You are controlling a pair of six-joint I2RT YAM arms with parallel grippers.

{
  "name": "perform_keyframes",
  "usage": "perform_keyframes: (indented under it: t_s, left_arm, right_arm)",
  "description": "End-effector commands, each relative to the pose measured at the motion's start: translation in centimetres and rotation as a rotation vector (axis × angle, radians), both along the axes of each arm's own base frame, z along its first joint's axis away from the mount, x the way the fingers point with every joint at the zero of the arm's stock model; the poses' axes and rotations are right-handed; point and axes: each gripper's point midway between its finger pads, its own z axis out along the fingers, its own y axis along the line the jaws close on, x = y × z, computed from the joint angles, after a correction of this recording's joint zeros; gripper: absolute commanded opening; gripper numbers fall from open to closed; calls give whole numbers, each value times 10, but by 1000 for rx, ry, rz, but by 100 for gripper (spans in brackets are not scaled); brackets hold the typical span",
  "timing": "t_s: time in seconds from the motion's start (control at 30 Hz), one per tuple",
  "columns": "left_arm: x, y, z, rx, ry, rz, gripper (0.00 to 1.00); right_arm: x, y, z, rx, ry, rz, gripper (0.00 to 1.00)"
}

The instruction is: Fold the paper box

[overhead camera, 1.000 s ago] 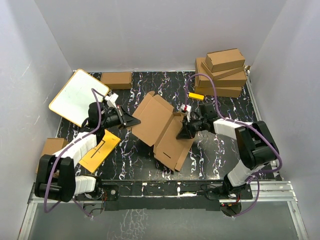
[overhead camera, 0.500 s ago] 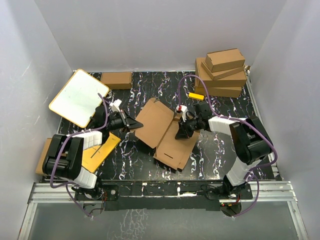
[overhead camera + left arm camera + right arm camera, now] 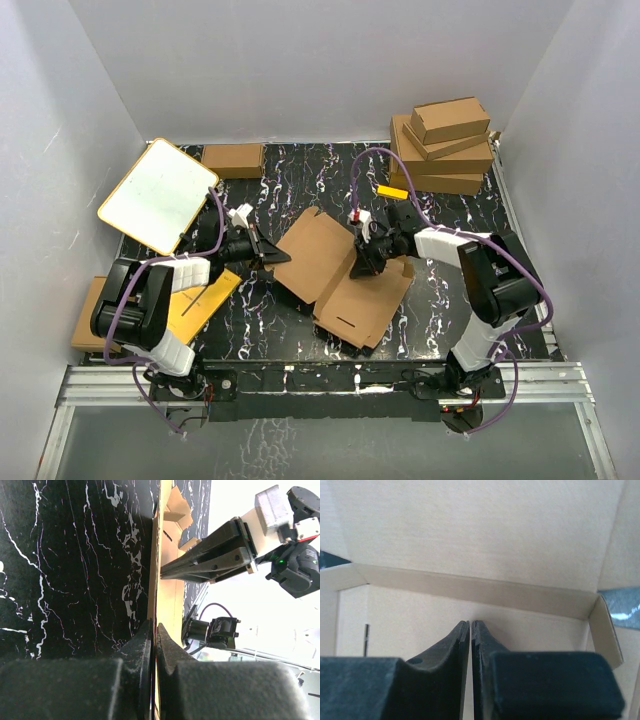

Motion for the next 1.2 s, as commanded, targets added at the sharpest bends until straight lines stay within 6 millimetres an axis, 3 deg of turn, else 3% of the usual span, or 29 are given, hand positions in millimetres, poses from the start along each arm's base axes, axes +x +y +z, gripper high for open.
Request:
perform_keyframes:
  t_s: [0.0,0.1,0.2,0.37,0.43,0.6,0.8,0.97,1.17]
  left_arm:
    - [7,0,22,43,-125,-53,0]
    - [9,4,34,102,-222,-80,0]
    - [9,10,49,164,-327,-109,0]
    - [7,15,75,218,-506,-163,0]
    - [8,18,83,249,-563,-180,0]
    - [15,25,102,339,-651,-229,0]
    - [14,31,112,378,-704,-214,0]
    - [13,33,117,381,-744,-170,0]
    - [15,45,115,412,-700,-42,0]
  right_arm:
    - [1,11,47,123,-73,151,15]
    - [-8,3,86,238,-133,236,23]
    - [-4,-17,115,304,-234,226,36]
    - [19,-60,131,309,-319,79,39]
    - [22,-68,134,304,-329,52,39]
    - [36,-89,129,238,-376,-35,45]
    - [51,-103,99,128,-339,-132,49]
    - [47,-98,77,164,-196,-134,54]
    - [34,-88,86,253,-173,-87,56]
